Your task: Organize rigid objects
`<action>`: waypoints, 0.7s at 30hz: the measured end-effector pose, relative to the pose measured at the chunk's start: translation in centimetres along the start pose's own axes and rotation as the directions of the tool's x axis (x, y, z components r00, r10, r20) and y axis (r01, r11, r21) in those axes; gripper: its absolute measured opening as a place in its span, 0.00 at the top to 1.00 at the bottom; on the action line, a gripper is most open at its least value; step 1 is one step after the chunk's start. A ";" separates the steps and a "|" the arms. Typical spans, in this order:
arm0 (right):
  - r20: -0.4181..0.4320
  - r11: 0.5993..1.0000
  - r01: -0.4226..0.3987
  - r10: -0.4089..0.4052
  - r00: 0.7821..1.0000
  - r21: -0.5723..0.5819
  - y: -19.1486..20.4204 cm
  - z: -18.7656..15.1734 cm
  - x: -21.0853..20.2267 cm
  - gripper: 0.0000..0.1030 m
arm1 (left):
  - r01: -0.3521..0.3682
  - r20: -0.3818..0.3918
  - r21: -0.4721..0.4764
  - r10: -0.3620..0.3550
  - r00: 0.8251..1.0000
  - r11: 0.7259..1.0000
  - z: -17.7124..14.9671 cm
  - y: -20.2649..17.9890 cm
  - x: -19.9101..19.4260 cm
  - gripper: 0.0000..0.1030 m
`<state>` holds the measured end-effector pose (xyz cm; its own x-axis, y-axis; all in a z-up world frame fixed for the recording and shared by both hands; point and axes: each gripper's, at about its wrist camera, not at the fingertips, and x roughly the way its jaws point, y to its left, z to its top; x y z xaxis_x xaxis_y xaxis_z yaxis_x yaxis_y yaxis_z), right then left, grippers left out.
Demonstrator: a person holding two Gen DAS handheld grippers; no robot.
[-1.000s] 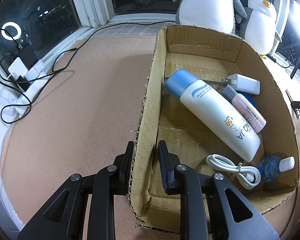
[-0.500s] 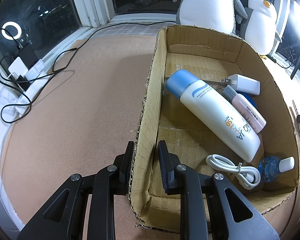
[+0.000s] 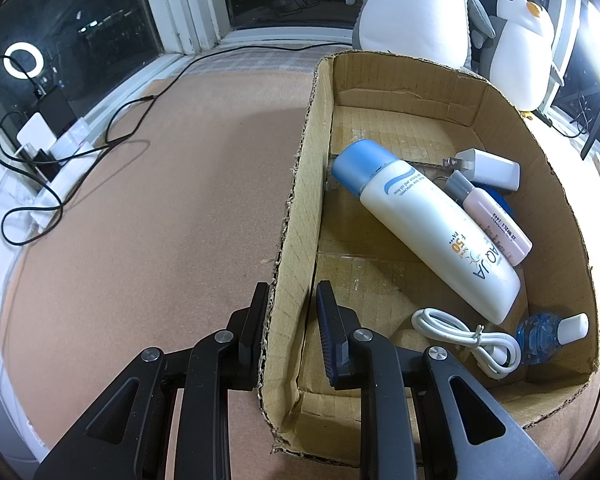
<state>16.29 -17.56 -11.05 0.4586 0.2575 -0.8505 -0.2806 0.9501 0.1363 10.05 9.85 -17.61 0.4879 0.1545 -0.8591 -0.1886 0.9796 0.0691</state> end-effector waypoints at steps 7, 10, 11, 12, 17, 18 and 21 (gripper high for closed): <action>0.015 0.995 -0.053 0.054 0.998 -0.081 4.6 1.6 0.1 0.80 | 0.003 0.000 -0.002 -0.003 1.000 1.000 0.0 0.0 0.0 0.80; 0.014 0.991 -0.067 0.069 0.998 -0.114 6.3 2.0 0.4 0.80 | 0.003 0.000 -0.002 -0.003 1.000 1.000 0.0 0.0 0.0 0.80; 0.012 0.990 -0.071 0.073 0.997 -0.125 6.8 2.1 0.6 0.80 | 0.002 0.000 -0.002 -0.002 1.000 1.000 0.0 0.0 0.0 0.80; 0.011 0.988 -0.073 0.075 0.997 -0.134 7.2 2.1 0.7 0.80 | 0.002 0.000 -0.002 -0.002 1.000 1.000 0.0 0.0 0.0 0.80; 0.003 0.982 -0.086 0.087 0.996 -0.170 9.3 2.4 1.5 0.80 | 0.002 0.000 -0.001 -0.002 1.000 1.000 0.0 0.0 0.0 0.80; 0.002 0.980 -0.088 0.089 0.996 -0.176 9.7 2.4 1.6 0.80 | 0.002 0.000 -0.001 -0.002 1.000 1.000 0.0 0.0 0.0 0.80; -0.005 0.978 -0.095 0.096 0.995 -0.186 10.6 2.5 2.2 0.80 | 0.002 0.000 -0.001 -0.002 1.000 1.000 0.0 0.0 0.0 0.81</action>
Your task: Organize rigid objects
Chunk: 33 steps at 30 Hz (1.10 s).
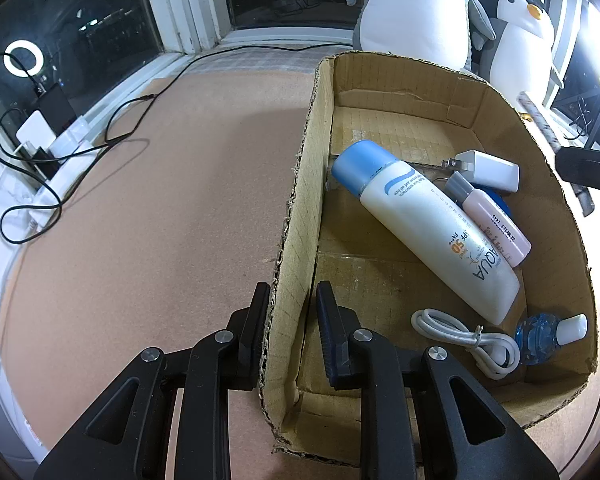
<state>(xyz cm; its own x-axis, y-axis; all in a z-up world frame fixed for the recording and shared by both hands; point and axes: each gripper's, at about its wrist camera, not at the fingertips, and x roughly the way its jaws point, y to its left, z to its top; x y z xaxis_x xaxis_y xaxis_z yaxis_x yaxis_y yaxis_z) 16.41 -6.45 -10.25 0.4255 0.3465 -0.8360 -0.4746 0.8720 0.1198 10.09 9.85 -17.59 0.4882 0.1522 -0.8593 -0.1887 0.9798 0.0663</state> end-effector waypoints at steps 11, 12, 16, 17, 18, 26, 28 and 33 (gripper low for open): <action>-0.022 0.999 -0.010 0.009 1.000 -0.035 2.3 0.6 2.0 0.80 | 0.000 0.000 0.000 0.000 1.000 1.000 0.0 0.0 0.0 0.80; -0.025 0.999 -0.011 0.010 1.000 -0.036 2.4 0.6 2.2 0.80 | 0.000 0.000 0.000 0.000 1.000 1.000 0.0 0.0 0.0 0.80; -0.031 0.999 -0.008 0.006 0.999 -0.045 2.9 0.8 2.8 0.80 | 0.000 0.000 0.000 0.000 1.000 1.000 0.0 0.0 0.0 0.80; -0.034 0.999 -0.008 0.006 0.999 -0.047 3.0 0.9 2.9 0.80 | 0.000 0.000 0.000 0.000 1.000 1.000 0.0 0.0 0.0 0.80; -0.036 0.999 -0.008 0.006 0.999 -0.049 3.1 0.9 3.0 0.80 | 0.000 0.000 0.000 0.000 1.000 1.000 0.0 0.0 0.0 0.80; -0.043 0.997 -0.017 0.014 0.999 -0.071 3.4 0.9 3.3 0.76 | 0.000 0.000 0.000 0.000 1.000 1.000 0.0 0.0 0.0 0.80; -0.038 0.997 -0.014 0.011 0.999 -0.079 3.5 0.9 3.2 0.68 | 0.000 0.000 -0.001 0.000 1.000 1.000 0.0 0.0 0.0 0.80; -0.031 0.996 -0.007 0.005 0.999 -0.084 3.6 0.9 3.0 0.59 | 0.000 0.000 0.000 0.000 1.000 1.000 0.0 0.0 0.0 0.80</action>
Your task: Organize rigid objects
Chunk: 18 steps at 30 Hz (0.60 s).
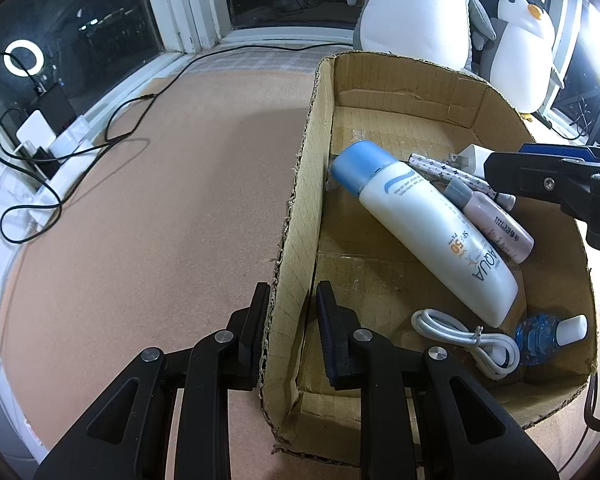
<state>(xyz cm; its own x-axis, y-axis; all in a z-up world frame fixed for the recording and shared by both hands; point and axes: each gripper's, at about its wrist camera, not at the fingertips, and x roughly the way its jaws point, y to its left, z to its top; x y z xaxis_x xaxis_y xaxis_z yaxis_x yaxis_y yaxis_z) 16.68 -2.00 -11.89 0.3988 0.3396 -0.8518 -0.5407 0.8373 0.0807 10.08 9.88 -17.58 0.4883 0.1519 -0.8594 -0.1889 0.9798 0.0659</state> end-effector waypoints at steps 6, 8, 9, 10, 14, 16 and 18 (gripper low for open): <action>0.011 1.000 0.007 -0.007 1.000 0.012 -0.4 -0.1 -0.2 0.53 | 0.000 0.000 0.001 0.000 1.000 1.000 0.0 0.0 0.0 0.80; 0.013 1.000 0.008 -0.008 1.000 0.017 -0.6 -0.1 -0.3 0.51 | 0.000 0.000 0.001 0.000 1.000 1.000 0.0 0.0 0.0 0.80; 0.014 1.000 0.009 -0.009 1.000 0.017 -0.7 -0.1 -0.4 0.50 | 0.000 0.000 0.001 0.000 1.000 1.000 0.0 0.0 0.0 0.80; 0.018 1.000 0.010 -0.010 1.000 0.017 -0.8 -0.2 -0.5 0.48 | 0.000 0.000 0.000 0.000 1.000 1.000 0.0 0.0 0.0 0.80; 0.035 1.000 0.015 -0.015 0.999 0.017 -1.3 -0.5 -1.1 0.46 | 0.000 0.000 0.001 0.000 1.000 1.000 0.0 0.0 0.0 0.80; 0.039 1.000 0.013 -0.013 0.999 0.019 -1.6 -0.6 -1.4 0.45 | 0.000 0.000 0.000 0.000 1.000 1.000 0.0 0.0 0.0 0.80; 0.050 1.000 0.014 -0.015 0.999 0.021 -2.0 -0.7 -1.7 0.40 | 0.000 0.000 0.000 0.000 1.000 1.000 0.0 0.0 0.0 0.80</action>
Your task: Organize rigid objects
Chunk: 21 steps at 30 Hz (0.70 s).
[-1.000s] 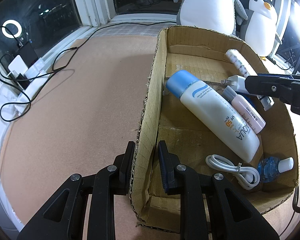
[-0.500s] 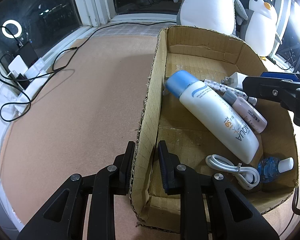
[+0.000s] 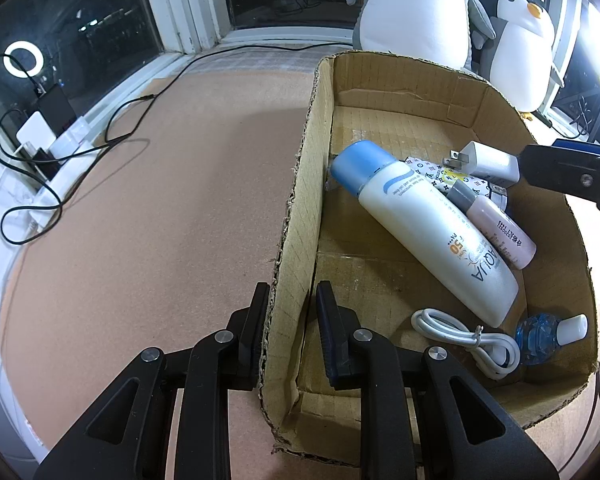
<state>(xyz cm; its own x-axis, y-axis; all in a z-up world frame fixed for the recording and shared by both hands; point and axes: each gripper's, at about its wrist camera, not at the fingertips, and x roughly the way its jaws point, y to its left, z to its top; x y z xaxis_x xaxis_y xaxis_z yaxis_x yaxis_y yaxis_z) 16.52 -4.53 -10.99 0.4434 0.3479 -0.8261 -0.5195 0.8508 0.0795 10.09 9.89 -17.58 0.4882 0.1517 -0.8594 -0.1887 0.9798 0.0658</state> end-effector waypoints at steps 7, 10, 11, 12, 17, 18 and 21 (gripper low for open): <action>0.020 1.000 -0.012 0.012 1.000 0.023 -1.5 -0.6 -1.1 0.28 | 0.000 0.000 0.001 0.000 1.000 1.000 0.0 0.0 0.0 0.80; 0.022 0.999 -0.011 0.011 1.000 0.031 -2.4 -1.1 -1.7 0.27 | 0.000 0.000 0.000 0.000 1.000 1.000 0.0 0.0 0.0 0.80; 0.022 0.999 -0.008 0.007 1.000 0.031 -2.7 -1.3 -1.9 0.27 | 0.000 0.000 0.000 0.000 1.000 1.000 0.0 0.0 0.0 0.80; 0.020 1.000 0.002 -0.003 1.000 0.031 -3.0 -1.5 -2.0 0.27 | 0.000 0.000 0.000 0.000 1.000 1.000 0.0 0.0 0.0 0.80; 0.008 0.999 0.031 -0.031 0.999 0.037 -4.9 -2.6 -2.8 0.27 | 0.000 0.000 0.001 0.000 1.000 1.000 0.0 0.0 0.0 0.80; 0.006 0.999 0.028 -0.028 1.000 0.044 -5.3 -2.9 -3.0 0.27 | -0.001 0.000 0.001 0.001 1.000 1.000 0.0 0.0 0.0 0.80; -0.004 0.997 0.025 -0.024 1.000 0.067 -6.8 -3.7 -3.4 0.27 | -0.001 0.000 0.000 0.001 1.000 1.000 0.0 0.0 0.0 0.80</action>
<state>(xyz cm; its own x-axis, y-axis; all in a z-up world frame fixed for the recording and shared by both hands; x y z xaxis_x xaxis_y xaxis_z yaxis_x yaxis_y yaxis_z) 15.81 -12.93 -10.75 0.4533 0.3257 -0.8297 -0.4581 0.8836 0.0966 10.09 9.90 -17.58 0.4882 0.1523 -0.8593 -0.1886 0.9798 0.0665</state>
